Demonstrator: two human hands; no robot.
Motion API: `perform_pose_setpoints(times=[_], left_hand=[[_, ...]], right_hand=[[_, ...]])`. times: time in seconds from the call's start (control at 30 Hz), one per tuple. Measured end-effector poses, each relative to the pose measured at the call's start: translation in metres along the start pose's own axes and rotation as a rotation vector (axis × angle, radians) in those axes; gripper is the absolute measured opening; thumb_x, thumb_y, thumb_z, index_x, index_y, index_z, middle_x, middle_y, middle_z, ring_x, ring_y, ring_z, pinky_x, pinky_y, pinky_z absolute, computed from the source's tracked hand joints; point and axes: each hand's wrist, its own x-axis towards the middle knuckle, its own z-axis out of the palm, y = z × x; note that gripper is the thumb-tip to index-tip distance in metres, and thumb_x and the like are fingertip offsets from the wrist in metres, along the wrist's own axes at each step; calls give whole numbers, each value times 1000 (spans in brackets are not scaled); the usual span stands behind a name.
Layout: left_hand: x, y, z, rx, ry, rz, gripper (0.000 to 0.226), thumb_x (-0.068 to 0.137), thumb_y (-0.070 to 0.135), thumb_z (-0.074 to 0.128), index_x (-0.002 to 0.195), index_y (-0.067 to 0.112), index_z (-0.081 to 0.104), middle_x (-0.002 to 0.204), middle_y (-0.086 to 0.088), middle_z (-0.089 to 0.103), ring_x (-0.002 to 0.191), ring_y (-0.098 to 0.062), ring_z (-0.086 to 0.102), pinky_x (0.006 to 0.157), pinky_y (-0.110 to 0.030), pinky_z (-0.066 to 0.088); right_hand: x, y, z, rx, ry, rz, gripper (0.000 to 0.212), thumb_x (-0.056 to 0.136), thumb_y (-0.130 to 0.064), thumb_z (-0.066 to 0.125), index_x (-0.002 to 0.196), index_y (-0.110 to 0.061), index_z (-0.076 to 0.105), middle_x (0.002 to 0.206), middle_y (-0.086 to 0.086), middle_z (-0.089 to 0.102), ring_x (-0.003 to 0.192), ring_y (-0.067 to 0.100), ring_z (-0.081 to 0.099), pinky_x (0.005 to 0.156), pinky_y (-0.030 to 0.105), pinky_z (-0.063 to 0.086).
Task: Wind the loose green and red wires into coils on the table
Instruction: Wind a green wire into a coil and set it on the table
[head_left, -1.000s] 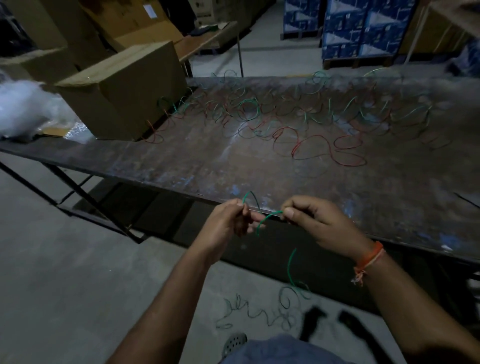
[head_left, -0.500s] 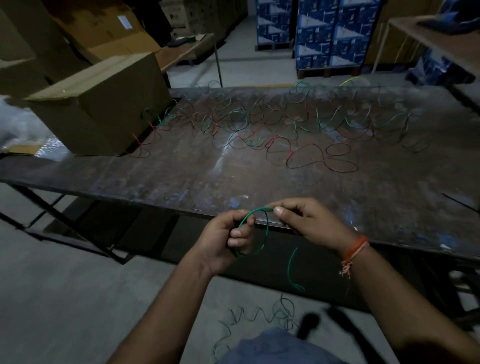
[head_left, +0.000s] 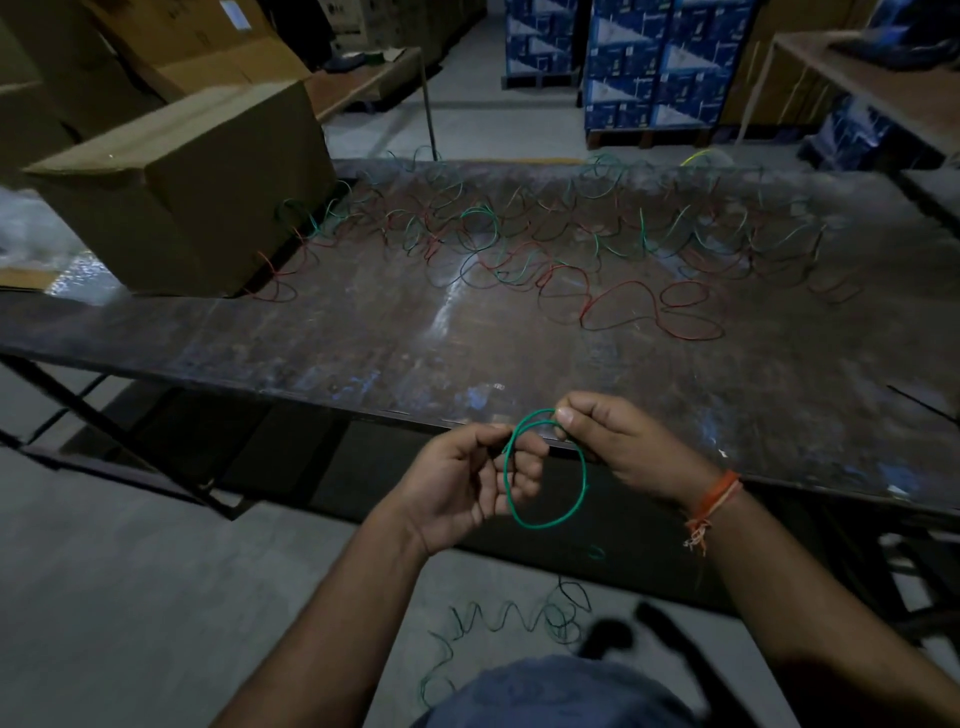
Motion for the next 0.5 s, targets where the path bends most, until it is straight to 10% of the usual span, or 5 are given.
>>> perform_pose_setpoints(times=[0.2, 0.4, 0.5], left_hand=[[-4, 2, -2, -92, -8, 60, 31, 92, 15, 48, 90, -2, 74, 69, -11, 66, 55, -17, 65, 50, -21, 55], [-5, -5, -5, -114, -27, 121, 20, 98, 18, 49, 88, 6, 62, 59, 1, 47, 43, -3, 41, 42, -14, 20], [-7, -5, -3, -170, -45, 44, 20, 86, 19, 59, 81, 2, 69, 59, -7, 58, 44, -12, 53, 42, -18, 35]], right_hand=[[1, -1, 4, -8, 29, 3, 27, 107, -16, 44, 83, -14, 55, 67, -18, 48, 64, -4, 42, 63, 13, 37], [-1, -3, 6, -48, 28, -21, 28, 108, -17, 41, 82, -15, 52, 65, -20, 46, 62, -4, 40, 62, 12, 35], [-2, 1, 8, -115, 31, -63, 29, 107, -31, 43, 84, -16, 53, 72, -19, 49, 71, -2, 44, 69, 20, 38]])
